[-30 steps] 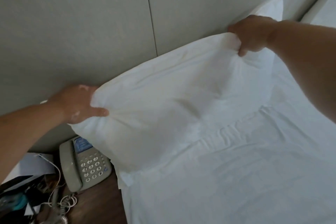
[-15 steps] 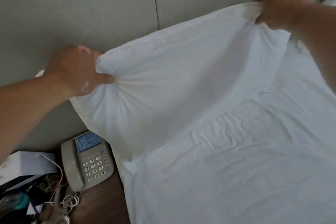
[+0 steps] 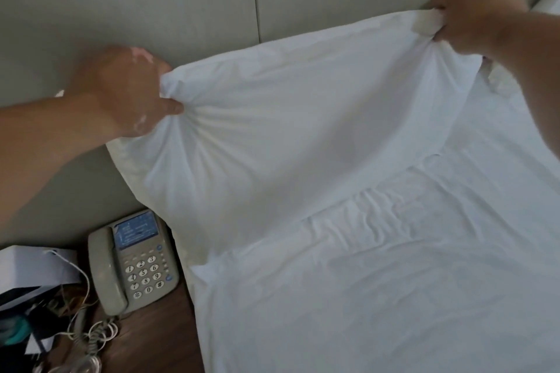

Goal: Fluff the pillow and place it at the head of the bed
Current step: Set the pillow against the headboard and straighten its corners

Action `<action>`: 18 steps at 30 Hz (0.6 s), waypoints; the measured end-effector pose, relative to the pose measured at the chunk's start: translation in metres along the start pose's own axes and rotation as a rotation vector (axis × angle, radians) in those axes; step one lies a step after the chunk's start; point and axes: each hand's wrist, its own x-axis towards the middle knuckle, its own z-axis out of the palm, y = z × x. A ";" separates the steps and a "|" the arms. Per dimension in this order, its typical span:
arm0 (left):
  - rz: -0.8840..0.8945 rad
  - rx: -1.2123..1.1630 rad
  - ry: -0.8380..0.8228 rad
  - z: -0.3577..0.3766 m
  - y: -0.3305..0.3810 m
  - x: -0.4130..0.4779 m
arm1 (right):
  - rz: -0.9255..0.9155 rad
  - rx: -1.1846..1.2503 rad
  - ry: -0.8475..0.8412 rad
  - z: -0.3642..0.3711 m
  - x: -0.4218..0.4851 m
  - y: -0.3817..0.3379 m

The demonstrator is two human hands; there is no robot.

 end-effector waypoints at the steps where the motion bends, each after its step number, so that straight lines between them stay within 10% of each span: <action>1: 0.001 0.009 0.019 -0.003 -0.001 0.002 | 0.014 0.005 0.003 0.002 -0.001 0.002; 18: -0.105 -0.048 -0.219 0.027 0.005 -0.018 | 0.019 0.237 0.059 0.056 -0.059 -0.003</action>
